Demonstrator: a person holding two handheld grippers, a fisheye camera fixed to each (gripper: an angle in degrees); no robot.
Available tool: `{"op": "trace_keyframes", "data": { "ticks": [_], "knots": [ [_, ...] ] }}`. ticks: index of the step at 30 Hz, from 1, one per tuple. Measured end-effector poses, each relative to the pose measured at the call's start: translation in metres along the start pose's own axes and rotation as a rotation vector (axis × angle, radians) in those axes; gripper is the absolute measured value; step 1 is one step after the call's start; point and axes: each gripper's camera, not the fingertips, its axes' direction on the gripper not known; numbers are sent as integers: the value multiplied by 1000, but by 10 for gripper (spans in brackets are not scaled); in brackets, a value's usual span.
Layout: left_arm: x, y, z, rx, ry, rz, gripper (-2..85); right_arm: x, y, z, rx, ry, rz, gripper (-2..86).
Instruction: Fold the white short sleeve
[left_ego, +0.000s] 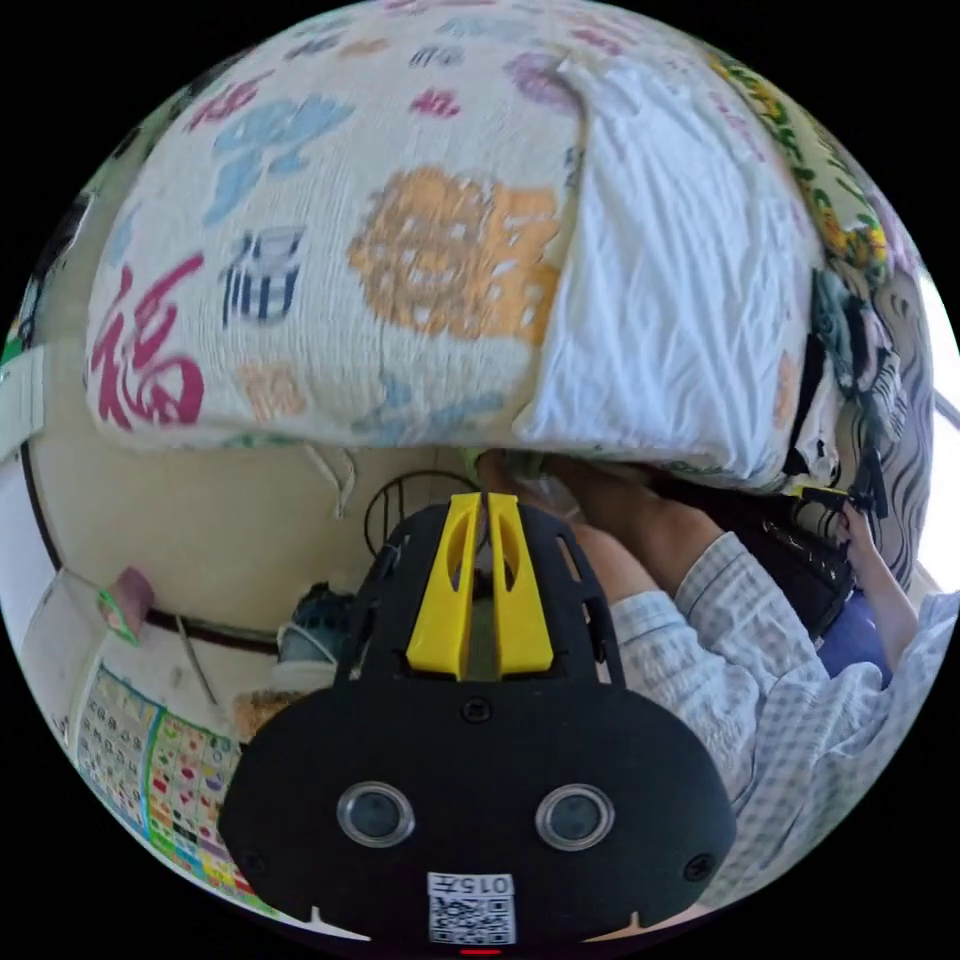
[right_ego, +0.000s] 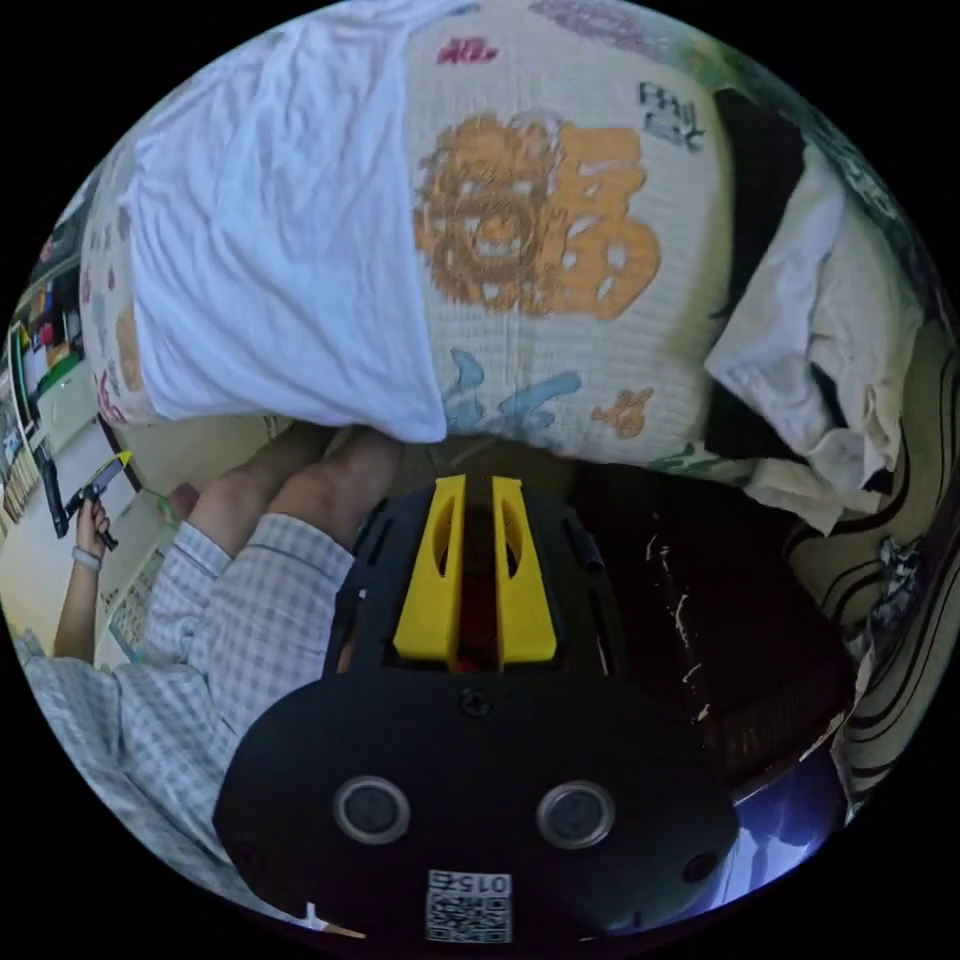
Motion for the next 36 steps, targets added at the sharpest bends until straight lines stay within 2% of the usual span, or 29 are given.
{"op": "trace_keyframes", "data": {
  "ticks": [5,7,12,14,19,21,24,28,32,36],
  "knots": [
    [67,-113,-59,236,-43,320,24,10,-69,-133,361,-77,-81,66],
    [111,-177,-84,339,-37,500,29,0,-106,-176,455,-109,-158,72],
    [180,-296,-109,442,-63,659,41,-43,-209,-266,574,-117,-331,91],
    [196,-337,-104,412,-105,620,50,-64,-254,-289,565,-69,-363,117],
    [197,-422,-83,440,-103,317,85,-87,-324,-292,430,62,-372,146],
    [189,-443,-71,411,-92,249,90,-83,-337,-291,416,159,-363,122],
    [181,-468,-52,357,-111,231,74,-61,-338,-312,480,129,-373,32],
    [176,-477,-60,379,-148,336,15,-4,-334,-352,495,-109,-331,-5],
    [166,-482,-88,423,-100,440,4,56,-328,-392,541,-428,-257,-7],
    [165,-519,-117,446,-92,481,5,86,-336,-410,577,-616,-165,-1]
  ]
}}
